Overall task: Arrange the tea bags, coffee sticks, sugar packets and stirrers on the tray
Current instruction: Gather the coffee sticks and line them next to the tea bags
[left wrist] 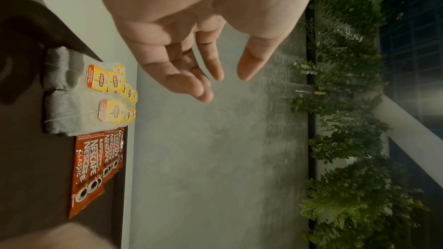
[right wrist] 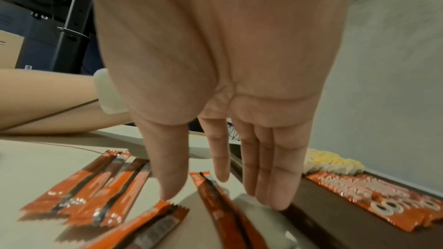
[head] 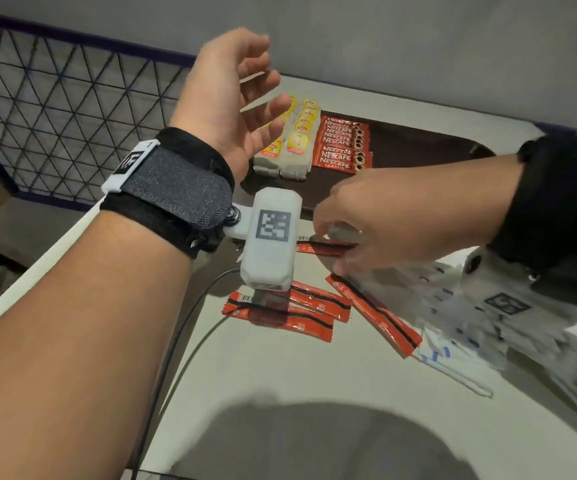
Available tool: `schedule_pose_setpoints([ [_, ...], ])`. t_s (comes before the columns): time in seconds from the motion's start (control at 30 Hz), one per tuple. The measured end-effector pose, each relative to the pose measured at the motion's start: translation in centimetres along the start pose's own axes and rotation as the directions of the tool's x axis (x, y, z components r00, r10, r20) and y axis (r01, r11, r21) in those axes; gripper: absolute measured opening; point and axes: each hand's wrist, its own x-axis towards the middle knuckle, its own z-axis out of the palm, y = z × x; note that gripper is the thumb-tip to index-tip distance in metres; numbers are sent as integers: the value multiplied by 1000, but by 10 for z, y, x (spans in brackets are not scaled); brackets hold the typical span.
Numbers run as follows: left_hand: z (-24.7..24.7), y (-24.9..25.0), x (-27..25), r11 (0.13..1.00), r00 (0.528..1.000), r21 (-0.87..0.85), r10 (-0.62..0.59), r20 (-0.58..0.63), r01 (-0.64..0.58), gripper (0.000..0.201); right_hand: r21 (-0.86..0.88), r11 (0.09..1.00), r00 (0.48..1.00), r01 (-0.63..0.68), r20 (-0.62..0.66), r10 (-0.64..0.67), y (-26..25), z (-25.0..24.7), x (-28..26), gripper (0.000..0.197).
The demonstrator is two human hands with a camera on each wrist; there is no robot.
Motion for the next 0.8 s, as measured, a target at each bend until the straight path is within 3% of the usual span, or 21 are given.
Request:
schedule_pose_setpoints([
  [0.1,-2,2,1,1000,1000,-22,-4,-4,4,17,39,999,998,7,-60,-5,-8,8,4,14],
  [0.27,-6,3,2,999,1000,-39,1,-7,-1,16,97,995,996,-38,-73,45,-16,5,17,35],
  [0.43,-12,5,9,999,1000,-54,7,-20,-8,16,118,989,987,-86,-126,101,-19,-16,3,26],
  [0.6,-14,5,10,998,1000,-65,9,-22,-10,15,181,961,976,-211,100,196,-29,-5,-21,30],
  [0.8,-13,2,10,998,1000,-60,-2,-19,1,17,209,939,961,-273,96,258,-38,4,-20,25],
])
